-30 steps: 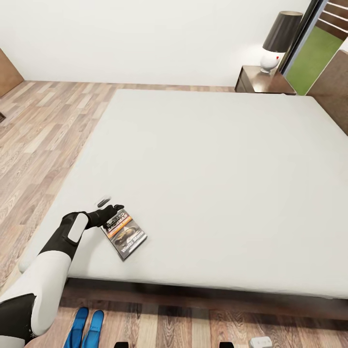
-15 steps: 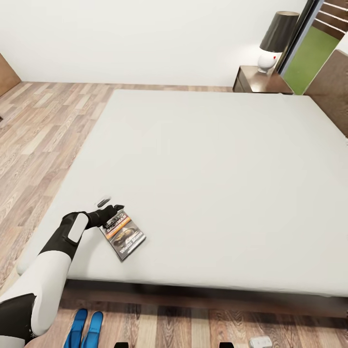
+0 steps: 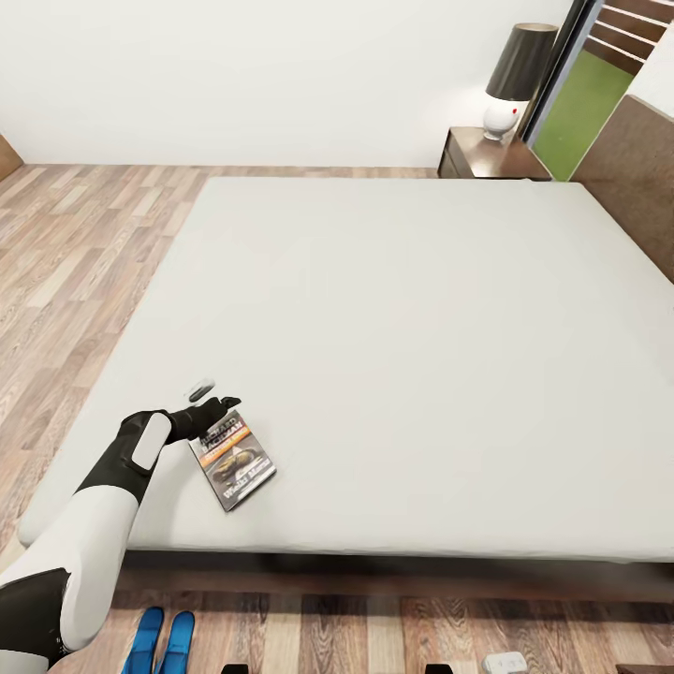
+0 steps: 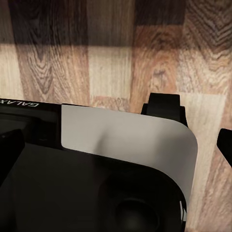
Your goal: In the bedroom, move the book from the bed onto either nightstand, and place the two sandals side by side next to the bed.
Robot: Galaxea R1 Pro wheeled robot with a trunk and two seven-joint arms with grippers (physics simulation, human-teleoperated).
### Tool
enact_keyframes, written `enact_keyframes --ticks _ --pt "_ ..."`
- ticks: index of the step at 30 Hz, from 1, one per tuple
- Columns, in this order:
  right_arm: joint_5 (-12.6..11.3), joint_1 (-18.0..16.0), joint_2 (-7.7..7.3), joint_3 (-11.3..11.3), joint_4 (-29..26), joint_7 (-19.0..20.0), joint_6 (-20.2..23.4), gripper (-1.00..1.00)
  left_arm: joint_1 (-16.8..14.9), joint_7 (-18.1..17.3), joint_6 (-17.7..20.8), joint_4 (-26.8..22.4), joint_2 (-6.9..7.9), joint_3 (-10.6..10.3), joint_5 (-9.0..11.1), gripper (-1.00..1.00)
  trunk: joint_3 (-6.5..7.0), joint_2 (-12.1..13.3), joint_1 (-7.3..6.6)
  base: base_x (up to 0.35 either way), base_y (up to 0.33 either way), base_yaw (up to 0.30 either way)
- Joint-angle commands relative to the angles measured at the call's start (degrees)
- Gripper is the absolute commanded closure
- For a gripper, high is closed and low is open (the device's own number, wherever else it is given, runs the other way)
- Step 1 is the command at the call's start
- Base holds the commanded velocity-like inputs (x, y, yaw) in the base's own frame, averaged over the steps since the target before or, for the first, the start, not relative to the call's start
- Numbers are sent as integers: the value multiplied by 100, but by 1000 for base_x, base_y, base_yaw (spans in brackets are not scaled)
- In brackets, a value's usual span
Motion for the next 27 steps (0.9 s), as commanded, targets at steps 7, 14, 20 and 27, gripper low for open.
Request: enact_keyframes --ticks 7,14,20,27 --pt "55 -8 -4 -48 24 5 -42 -100 -3 -25 35 -1 -6 24 -7 -100 -3 -2 0 0 0 0" --pt "55 -8 -4 -48 24 5 -42 -100 -3 -27 35 0 -8 24 -7 -100 -3 -2 0 -190 0 0" --pt "55 -8 -4 -48 24 5 -42 -100 -3 -28 35 0 -16 24 -7 -100 -3 -2 0 -30 0 0" --pt "54 -8 -4 -48 24 5 -42 -100 -2 -25 31 0 -17 24 -7 -100 -3 -2 0 -2 0 0"
